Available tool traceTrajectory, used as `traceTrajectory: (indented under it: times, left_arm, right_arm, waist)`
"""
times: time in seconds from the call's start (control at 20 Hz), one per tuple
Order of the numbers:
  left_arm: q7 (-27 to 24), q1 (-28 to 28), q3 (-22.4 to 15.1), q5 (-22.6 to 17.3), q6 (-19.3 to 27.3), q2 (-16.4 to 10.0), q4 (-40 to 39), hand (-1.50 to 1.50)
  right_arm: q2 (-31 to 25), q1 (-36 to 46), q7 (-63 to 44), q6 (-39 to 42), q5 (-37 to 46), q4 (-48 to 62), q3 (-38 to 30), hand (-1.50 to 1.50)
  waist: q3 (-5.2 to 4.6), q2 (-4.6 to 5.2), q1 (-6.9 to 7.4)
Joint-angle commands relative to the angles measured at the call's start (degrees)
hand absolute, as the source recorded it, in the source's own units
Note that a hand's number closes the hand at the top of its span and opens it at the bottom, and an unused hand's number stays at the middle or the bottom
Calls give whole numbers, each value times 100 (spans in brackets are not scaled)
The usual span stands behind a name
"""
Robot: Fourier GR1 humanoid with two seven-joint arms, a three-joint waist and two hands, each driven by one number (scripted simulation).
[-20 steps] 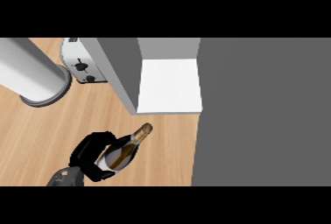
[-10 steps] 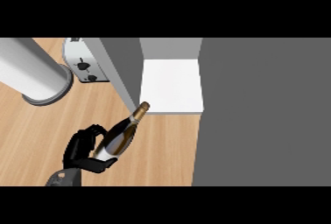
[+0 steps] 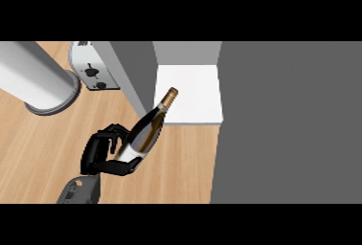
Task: Pick up the wine, place it into the cabinet and close the cabinet
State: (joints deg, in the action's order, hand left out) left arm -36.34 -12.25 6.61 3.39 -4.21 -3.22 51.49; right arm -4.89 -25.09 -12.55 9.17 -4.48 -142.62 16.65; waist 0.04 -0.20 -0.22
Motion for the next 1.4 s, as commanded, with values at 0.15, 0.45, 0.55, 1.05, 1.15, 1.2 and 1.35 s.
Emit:
traceTrajectory:
  times: [0.15, 0.45, 0.55, 1.05, 1.15, 1.2, 1.35]
  left_arm:
    - [1297, 17, -664, 13, 728, 310, 1244, 150]
    - [1903, -322, -1355, 29, 1387, 319, 1407, 150]
    - [2209, -776, -1352, 169, 1443, 320, 1098, 150]
    - [2684, -1421, -2017, 254, 2434, 307, 886, 150]
    - [2974, -1462, -2253, 32, 2603, 305, 1028, 150]
    - [2845, -1414, -2394, -186, 2720, 304, 1023, 150]
    - [3169, -1620, -2341, -72, 2892, 301, 992, 150]
  right_arm:
    - [-180, -348, -136, 181, -712, -555, -361, -150]
    - [-209, 83, -595, 123, -850, -650, -585, -150]
    - [102, 16, -182, 13, -231, -324, -53, -150]
    - [-33, -200, -157, 228, -613, -442, -312, -150]
    - [-17, -221, 21, 306, -613, -326, -308, -150]
    - [-29, -123, 3, 325, -653, -193, -382, -150]
    - [63, -246, -9, 317, -552, -389, -181, -150]
  waist:
    - [1, 1, -9]
    - [-1, 10, -10]
    - [-3, 12, -38]
    - [-4, 36, -185]
    - [-2, 34, -257]
    - [-6, 56, -300]
    - [-6, 45, -320]
